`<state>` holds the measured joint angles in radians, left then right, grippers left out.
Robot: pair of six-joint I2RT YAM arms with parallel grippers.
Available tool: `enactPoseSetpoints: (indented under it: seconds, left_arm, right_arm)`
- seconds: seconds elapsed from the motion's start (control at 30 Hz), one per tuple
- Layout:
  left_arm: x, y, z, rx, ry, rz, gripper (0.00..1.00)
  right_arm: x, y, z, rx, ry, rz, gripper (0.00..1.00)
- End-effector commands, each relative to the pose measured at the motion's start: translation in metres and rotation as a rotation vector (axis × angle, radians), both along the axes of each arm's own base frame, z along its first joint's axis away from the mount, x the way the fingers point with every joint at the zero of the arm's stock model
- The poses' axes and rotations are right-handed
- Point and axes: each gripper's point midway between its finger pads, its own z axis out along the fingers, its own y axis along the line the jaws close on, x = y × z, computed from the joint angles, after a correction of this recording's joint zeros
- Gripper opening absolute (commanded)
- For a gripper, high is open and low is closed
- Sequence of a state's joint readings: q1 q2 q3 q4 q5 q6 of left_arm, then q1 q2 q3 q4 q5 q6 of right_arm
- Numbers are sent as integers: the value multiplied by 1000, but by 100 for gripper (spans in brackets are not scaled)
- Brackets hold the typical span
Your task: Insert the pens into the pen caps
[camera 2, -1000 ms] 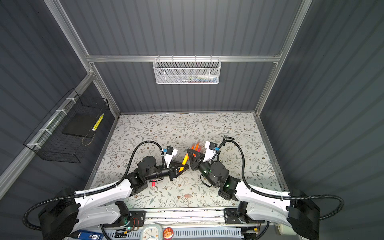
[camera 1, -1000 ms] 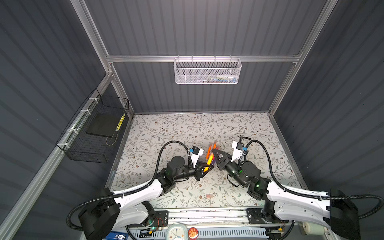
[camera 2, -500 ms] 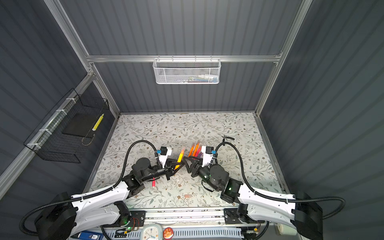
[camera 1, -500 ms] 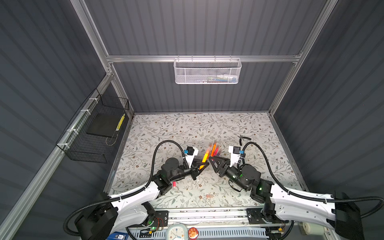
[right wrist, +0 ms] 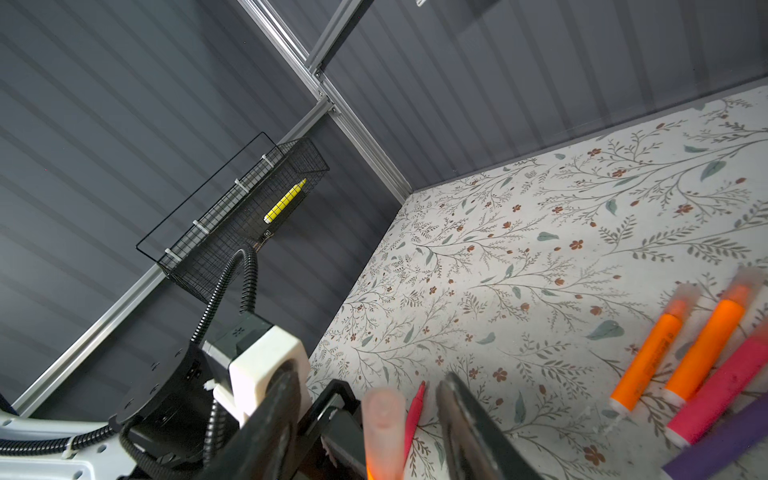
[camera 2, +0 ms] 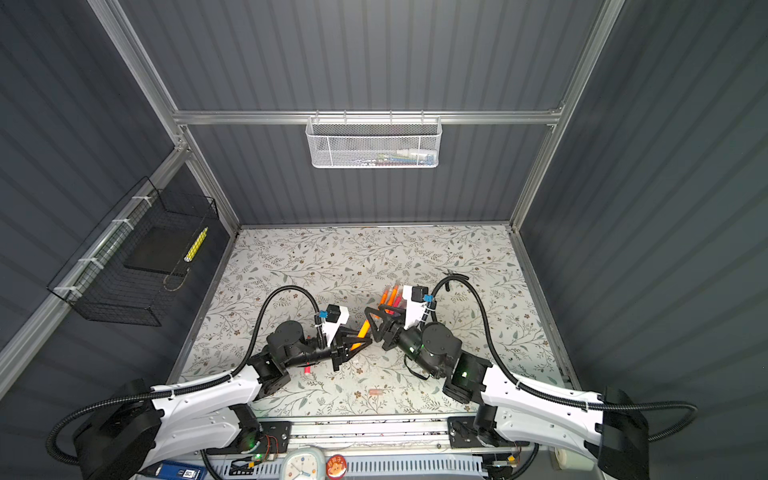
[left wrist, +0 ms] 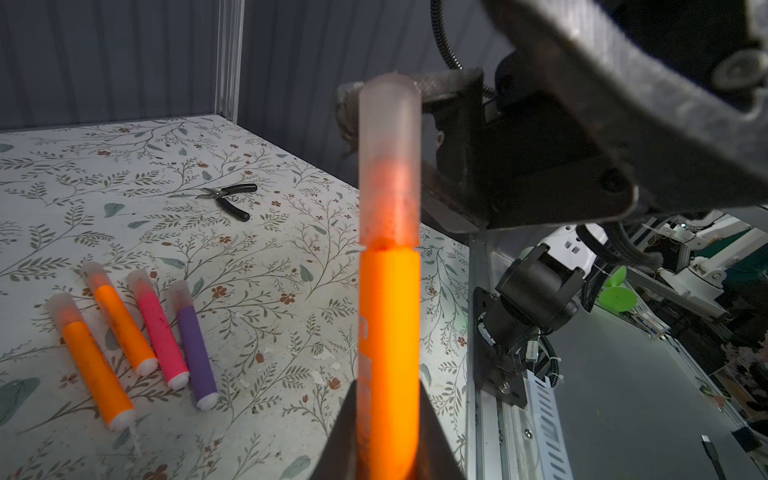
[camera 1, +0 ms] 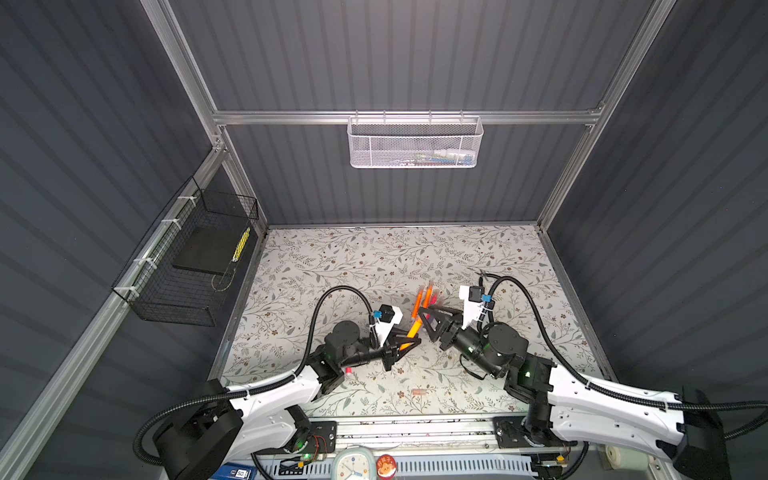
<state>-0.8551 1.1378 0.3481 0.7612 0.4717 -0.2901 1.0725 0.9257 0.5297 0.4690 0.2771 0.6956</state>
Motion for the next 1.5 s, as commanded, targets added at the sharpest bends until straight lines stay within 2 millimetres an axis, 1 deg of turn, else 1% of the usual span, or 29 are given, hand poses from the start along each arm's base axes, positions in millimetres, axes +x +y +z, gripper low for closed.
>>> enactPoseSetpoints:
  seconds: [0.0,0.07,0.13,0.33,0.5,0.6,0.73,0.8,0.83,0.97,1.03,1.1,1.2,1.27,1.3,1.33,1.37,1.47]
  left_arm:
    - [-7,-3,3,-17,-40,-44,0]
    - [-6,-4,1,-11,-40,-41,0]
    - [-5,-3,-1,-7,-37,-34,0]
    - [-4,-2,-2,-4,-44,-20,0]
    - [0,-2,0,-2,-47,-1,0]
    - [7,-1,6,-6,-46,37,0]
    - [29,2,20,1,-55,154,0]
    - [35,1,30,-10,-64,173,0]
    - [33,-1,37,-29,-70,153,0]
    - [12,-11,63,-102,-95,-13,0]
    - [9,-14,68,-95,-119,-39,0]
    - [9,-13,70,-80,-151,-34,0]
    - [26,-7,73,-48,-203,72,0]
    - [44,-1,75,-16,-231,177,0]
    - [50,1,77,-10,-243,212,0]
    - [59,3,78,3,-254,261,0]
    - [67,5,79,12,-258,300,0]
    - [81,6,81,17,-271,374,0]
  right_arm:
    - [7,4,1,-48,-4,-19,53]
    - [9,8,1,-61,-2,-18,49]
    - [10,10,0,-69,5,-18,44]
    - [10,12,-6,-80,21,-15,21]
    - [9,14,-14,-96,31,-4,1]
    - [7,16,-24,-115,41,9,0]
    - [3,19,-35,-132,34,34,0]
    - [-3,23,-38,-137,14,64,0]
    - [-6,25,-40,-143,3,82,0]
    - [-25,42,-44,-156,-70,223,0]
    - [-34,50,-48,-170,-89,285,0]
    - [-36,52,-56,-190,-81,294,0]
    - [-34,48,-70,-198,-42,223,0]
    - [-33,44,-77,-174,14,184,0]
    - [-33,46,-87,-177,48,176,0]
    - [-36,50,-92,-161,69,181,0]
    - [-41,54,-93,-146,78,191,0]
    - [-49,63,-97,-134,102,186,0]
